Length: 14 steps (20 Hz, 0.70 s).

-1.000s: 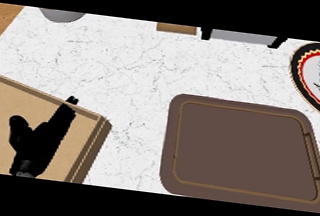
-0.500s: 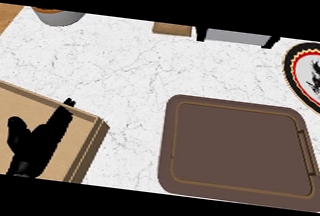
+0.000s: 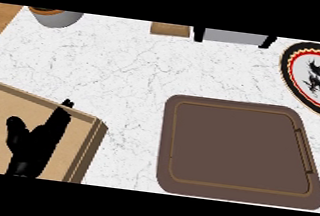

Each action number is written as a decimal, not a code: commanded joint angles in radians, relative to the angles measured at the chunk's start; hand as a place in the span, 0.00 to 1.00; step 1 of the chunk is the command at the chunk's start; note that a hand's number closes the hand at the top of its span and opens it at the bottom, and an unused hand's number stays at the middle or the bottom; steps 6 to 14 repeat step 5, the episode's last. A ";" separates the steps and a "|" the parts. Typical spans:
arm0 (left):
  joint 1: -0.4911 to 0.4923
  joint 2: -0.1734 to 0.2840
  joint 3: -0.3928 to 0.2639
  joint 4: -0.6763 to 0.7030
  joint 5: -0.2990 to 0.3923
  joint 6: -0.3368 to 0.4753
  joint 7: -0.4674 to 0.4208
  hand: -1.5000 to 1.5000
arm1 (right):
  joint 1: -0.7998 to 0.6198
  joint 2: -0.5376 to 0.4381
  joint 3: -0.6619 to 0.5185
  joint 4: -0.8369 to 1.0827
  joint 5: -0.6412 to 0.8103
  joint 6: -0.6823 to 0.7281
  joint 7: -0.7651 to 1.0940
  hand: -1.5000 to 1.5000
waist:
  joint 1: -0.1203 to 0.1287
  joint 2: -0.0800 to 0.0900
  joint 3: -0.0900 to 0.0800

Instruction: Pick the squash from the tray and place it in the plate

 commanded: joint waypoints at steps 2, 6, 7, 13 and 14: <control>-0.062 -0.052 0.009 0.057 0.002 -0.022 0.016 0.50 | 0.101 0.127 0.072 -0.194 0.016 -0.050 0.069 0.00 | -0.011 0.015 -0.020; -0.011 -0.096 -0.038 0.066 -0.039 0.005 -0.024 0.50 | 0.158 0.150 0.095 -0.282 0.024 -0.068 0.126 0.00 | -0.007 0.017 -0.020; -0.011 -0.096 -0.038 0.066 -0.039 0.005 -0.024 0.50 | 0.158 0.150 0.095 -0.282 0.024 -0.068 0.126 0.00 | -0.007 0.017 -0.020; -0.011 -0.096 -0.038 0.066 -0.039 0.005 -0.024 0.50 | 0.158 0.150 0.095 -0.282 0.024 -0.068 0.126 0.00 | -0.007 0.017 -0.020; -0.011 -0.096 -0.038 0.066 -0.039 0.005 -0.024 0.50 | 0.158 0.150 0.095 -0.282 0.024 -0.068 0.126 0.00 | -0.007 0.017 -0.020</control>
